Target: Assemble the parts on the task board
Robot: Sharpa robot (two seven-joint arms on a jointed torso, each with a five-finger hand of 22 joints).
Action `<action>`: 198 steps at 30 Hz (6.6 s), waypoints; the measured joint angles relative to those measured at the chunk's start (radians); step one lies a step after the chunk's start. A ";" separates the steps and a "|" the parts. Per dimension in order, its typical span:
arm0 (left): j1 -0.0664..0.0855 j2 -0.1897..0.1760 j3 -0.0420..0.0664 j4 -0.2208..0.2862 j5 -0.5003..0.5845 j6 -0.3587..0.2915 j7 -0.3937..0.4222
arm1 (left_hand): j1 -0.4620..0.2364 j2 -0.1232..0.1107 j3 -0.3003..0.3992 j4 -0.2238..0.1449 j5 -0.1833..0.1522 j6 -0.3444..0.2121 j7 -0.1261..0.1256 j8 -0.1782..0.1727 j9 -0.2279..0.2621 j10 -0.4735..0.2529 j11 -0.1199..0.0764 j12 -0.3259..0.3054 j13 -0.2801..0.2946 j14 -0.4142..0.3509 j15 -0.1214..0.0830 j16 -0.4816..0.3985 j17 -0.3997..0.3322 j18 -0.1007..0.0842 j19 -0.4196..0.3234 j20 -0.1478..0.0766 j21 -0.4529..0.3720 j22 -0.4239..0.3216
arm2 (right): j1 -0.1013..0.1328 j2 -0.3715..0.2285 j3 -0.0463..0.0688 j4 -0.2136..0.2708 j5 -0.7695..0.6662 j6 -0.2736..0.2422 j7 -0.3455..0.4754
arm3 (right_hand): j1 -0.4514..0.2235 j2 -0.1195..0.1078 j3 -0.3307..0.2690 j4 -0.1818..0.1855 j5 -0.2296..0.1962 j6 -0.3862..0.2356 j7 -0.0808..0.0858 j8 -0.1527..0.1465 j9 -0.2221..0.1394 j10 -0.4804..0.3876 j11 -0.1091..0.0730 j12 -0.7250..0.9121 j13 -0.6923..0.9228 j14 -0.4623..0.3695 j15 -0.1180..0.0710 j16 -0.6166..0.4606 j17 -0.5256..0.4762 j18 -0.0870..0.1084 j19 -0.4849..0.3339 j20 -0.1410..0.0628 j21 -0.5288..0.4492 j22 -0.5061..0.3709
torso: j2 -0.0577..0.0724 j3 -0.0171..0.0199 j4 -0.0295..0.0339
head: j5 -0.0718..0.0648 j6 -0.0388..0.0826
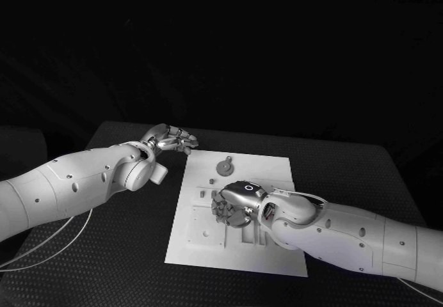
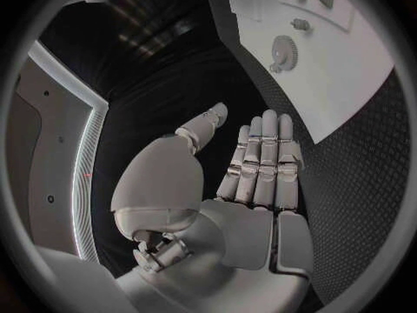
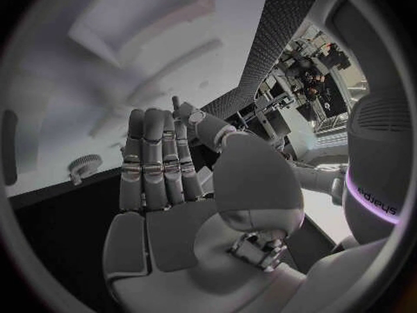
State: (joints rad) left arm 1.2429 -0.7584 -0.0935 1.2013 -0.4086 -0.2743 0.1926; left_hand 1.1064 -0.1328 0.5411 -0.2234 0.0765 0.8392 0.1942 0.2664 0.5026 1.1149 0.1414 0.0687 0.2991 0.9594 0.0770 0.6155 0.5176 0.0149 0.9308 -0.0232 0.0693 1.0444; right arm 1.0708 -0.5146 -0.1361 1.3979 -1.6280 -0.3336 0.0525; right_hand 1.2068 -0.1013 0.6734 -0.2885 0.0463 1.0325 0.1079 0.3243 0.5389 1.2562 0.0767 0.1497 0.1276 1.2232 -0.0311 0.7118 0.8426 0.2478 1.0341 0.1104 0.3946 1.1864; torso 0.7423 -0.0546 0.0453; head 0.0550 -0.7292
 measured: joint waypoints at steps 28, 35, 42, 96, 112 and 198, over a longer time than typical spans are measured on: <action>0.000 -0.001 0.000 0.001 0.000 0.000 0.000 | 0.000 0.000 -0.003 0.003 0.000 -0.003 0.004 0.000 0.000 0.000 0.000 0.000 -0.001 0.000 0.000 -0.004 0.004 0.000 0.000 0.000 0.000 -0.003 | -0.001 0.007 -0.016 -0.023 -0.013 0.003 -0.002 | 0.000 0.000 0.000 0.000 0.000 0.000 0.000 0.000 0.003 0.000 0.000 -0.004 0.001 0.002 -0.002 0.000 0.000 0.000 0.000 0.000 0.000 0.001 | 0.000 0.0003 0.0001 | -0.002 -0.004; 0.000 -0.001 0.000 0.001 0.000 0.000 0.000 | 0.000 0.000 -0.003 0.003 0.000 -0.003 0.004 0.000 0.000 0.000 0.000 0.000 -0.001 0.000 0.000 -0.004 0.004 0.000 0.000 0.000 0.000 -0.003 | -0.001 0.008 -0.016 -0.024 -0.018 -0.003 -0.004 | 0.000 0.000 0.000 0.000 0.000 -0.001 0.001 0.000 0.002 0.004 0.004 -0.004 0.001 0.002 -0.002 0.000 0.000 0.000 0.004 0.004 0.000 0.001 | 0.000 0.0003 0.0001 | -0.002 -0.005; 0.000 -0.001 0.000 0.001 0.000 0.001 0.000 | 0.000 0.000 -0.003 0.003 0.000 -0.003 0.004 0.000 0.000 0.000 0.000 0.000 -0.001 0.000 0.000 -0.004 0.006 0.000 0.000 0.000 0.000 -0.003 | -0.001 0.008 -0.017 -0.023 -0.020 -0.005 -0.005 | 0.000 0.000 0.000 0.000 0.000 -0.001 0.001 -0.001 0.001 0.004 0.004 -0.004 0.001 0.002 -0.002 0.000 0.000 0.000 0.004 0.004 0.000 0.001 | 0.000 0.0003 0.0001 | -0.002 -0.005; 0.000 -0.006 0.000 0.004 0.001 0.001 -0.001 | 0.000 0.000 -0.003 0.003 0.000 -0.006 0.001 0.000 0.000 -0.004 0.004 0.000 -0.002 0.000 0.000 -0.008 0.010 0.000 0.000 0.000 0.000 -0.006 | -0.001 0.011 -0.044 -0.045 0.029 -0.049 0.010 | -0.046 -0.065 -0.021 0.001 0.000 -0.127 0.062 -0.054 -0.024 -0.063 0.034 -0.062 -0.012 -0.015 0.022 0.011 0.014 0.000 -0.004 0.011 -0.004 0.022 | 0.000 0.0000 0.0003 | -0.003 -0.010; 0.001 -0.007 0.000 0.001 0.001 0.001 -0.001 | 0.000 0.000 -0.003 0.003 0.000 -0.006 0.001 0.000 0.000 -0.004 0.004 0.000 -0.002 0.000 0.000 -0.012 0.011 0.000 0.000 0.000 0.000 -0.007 | 0.054 -0.090 -0.024 0.034 0.080 -0.084 0.010 | -0.046 -0.072 -0.024 0.005 0.000 -0.137 0.065 -0.058 -0.025 -0.063 0.027 -0.065 -0.001 -0.015 0.022 0.055 0.037 0.000 -0.002 0.002 0.008 0.050 | 0.000 0.0006 0.0003 | -0.008 -0.005; 0.001 -0.011 0.000 -0.004 0.003 0.002 0.002 | 0.000 0.000 -0.003 0.008 0.000 -0.005 0.002 0.000 0.000 -0.003 0.003 0.000 -0.004 0.000 0.000 -0.019 0.020 0.000 0.000 0.000 0.000 -0.011 | 0.098 -0.209 -0.016 0.036 -0.059 0.068 -0.089 | -0.023 0.029 -0.020 -0.002 -0.005 -0.033 0.008 0.021 0.004 0.034 -0.020 -0.006 0.071 0.050 -0.021 0.181 0.061 0.006 0.086 -0.043 0.049 0.121 | 0.000 0.0006 0.0006 | -0.019 -0.007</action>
State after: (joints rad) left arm 1.2437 -0.7693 -0.0937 1.1976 -0.4053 -0.2720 0.1950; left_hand 1.1064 -0.1328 0.5386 -0.2154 0.0765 0.8341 0.1962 0.2664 0.5027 1.1114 0.1448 0.0687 0.2946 0.9594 0.0770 0.5963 0.5381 0.0149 0.9308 -0.0232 0.0693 1.0334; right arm 1.1689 -0.7237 -0.1524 1.4343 -1.6871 -0.2655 -0.0365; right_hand 1.1839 -0.0722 0.6532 -0.2900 0.0414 0.9998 0.1159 0.3448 0.5434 1.2904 0.0571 0.1439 0.1985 1.2730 -0.0522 0.8926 0.9040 0.2539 1.1200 0.0677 0.4433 1.3074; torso 0.7421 -0.0540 0.0459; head 0.0364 -0.7365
